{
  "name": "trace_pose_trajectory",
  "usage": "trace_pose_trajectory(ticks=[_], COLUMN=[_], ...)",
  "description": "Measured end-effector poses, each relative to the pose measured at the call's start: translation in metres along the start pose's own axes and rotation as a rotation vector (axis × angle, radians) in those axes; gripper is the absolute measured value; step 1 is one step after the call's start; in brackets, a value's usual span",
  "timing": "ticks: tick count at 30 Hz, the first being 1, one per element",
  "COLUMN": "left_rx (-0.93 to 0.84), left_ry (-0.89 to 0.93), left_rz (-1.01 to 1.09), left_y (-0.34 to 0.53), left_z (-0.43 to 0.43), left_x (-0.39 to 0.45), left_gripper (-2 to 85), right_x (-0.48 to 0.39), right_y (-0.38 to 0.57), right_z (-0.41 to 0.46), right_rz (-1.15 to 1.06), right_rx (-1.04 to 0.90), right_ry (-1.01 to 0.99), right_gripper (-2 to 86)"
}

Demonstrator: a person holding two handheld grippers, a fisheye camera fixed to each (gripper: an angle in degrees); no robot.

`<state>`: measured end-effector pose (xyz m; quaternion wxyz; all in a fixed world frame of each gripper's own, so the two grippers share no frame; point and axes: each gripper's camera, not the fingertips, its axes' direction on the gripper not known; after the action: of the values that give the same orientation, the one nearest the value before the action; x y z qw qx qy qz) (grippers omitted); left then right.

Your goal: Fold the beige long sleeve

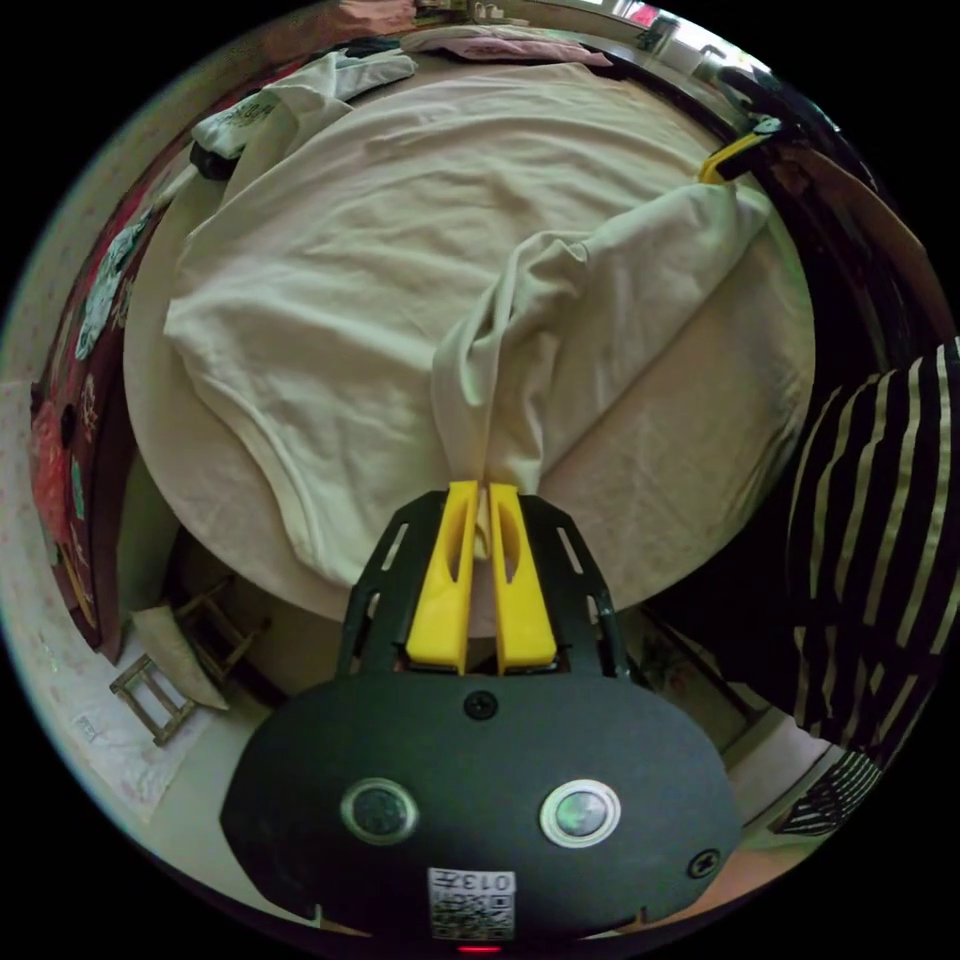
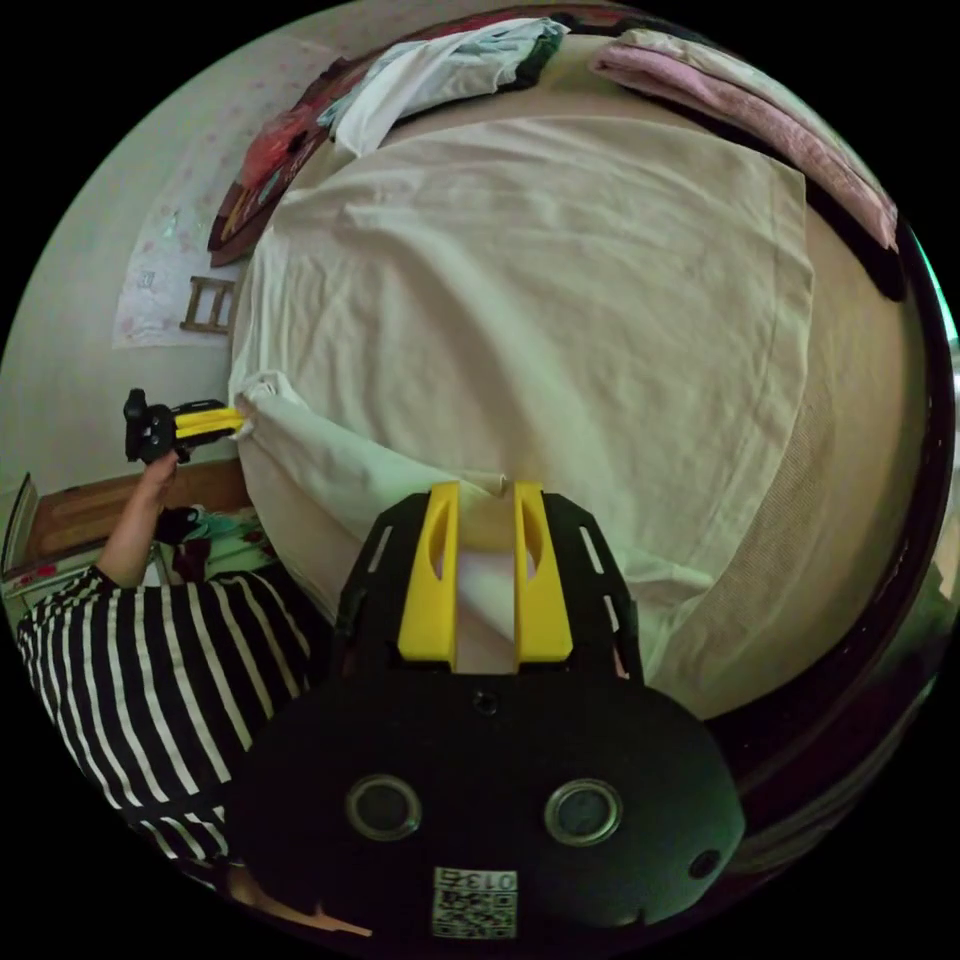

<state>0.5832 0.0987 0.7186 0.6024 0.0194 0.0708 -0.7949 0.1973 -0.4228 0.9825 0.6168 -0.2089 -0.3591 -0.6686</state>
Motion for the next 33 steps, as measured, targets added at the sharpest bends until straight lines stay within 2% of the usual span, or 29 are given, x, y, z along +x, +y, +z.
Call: trace_pose_trajectory(ticks=[6,13,19,24,29,31,33], left_rx=[0.005,-0.003,0.049,0.120,0.154,0.097,0.030], left_ry=[0.018,0.024,0.025,0.040,0.070,0.077,0.110], left_rz=[-0.017,-0.044,-0.073,-0.118,-0.171,-0.210,-0.216], left_y=[0.001,0.003,0.005,0.001,-0.002,-0.008,-0.011], left_z=[0.004,0.000,-0.025,-0.048,-0.042,-0.023,-0.008], left_x=[-0.004,-0.018,-0.053,-0.092,-0.122,-0.138,-0.147], left_gripper=[0.4,0.2,0.3,0.3,0.7,1.8,3.2], right_x=[0.012,-0.012,-0.014,-0.032,-0.038,-0.029,-0.004], right_y=[0.005,0.034,0.058,0.053,0.024,0.005,-0.013], right_z=[0.003,-0.019,-0.091,-0.157,-0.189,-0.185,-0.168], right_rz=[0.027,-0.131,-0.153,-0.212,-0.177,-0.120,0.008], right_rx=[-0.019,0.033,0.319,0.627,0.803,0.770,0.594], right_ry=[0.059,0.152,0.192,0.379,0.510,0.507,0.491], right_gripper=[3.0,0.9,0.6,0.6,1.0,1.3,2.2])
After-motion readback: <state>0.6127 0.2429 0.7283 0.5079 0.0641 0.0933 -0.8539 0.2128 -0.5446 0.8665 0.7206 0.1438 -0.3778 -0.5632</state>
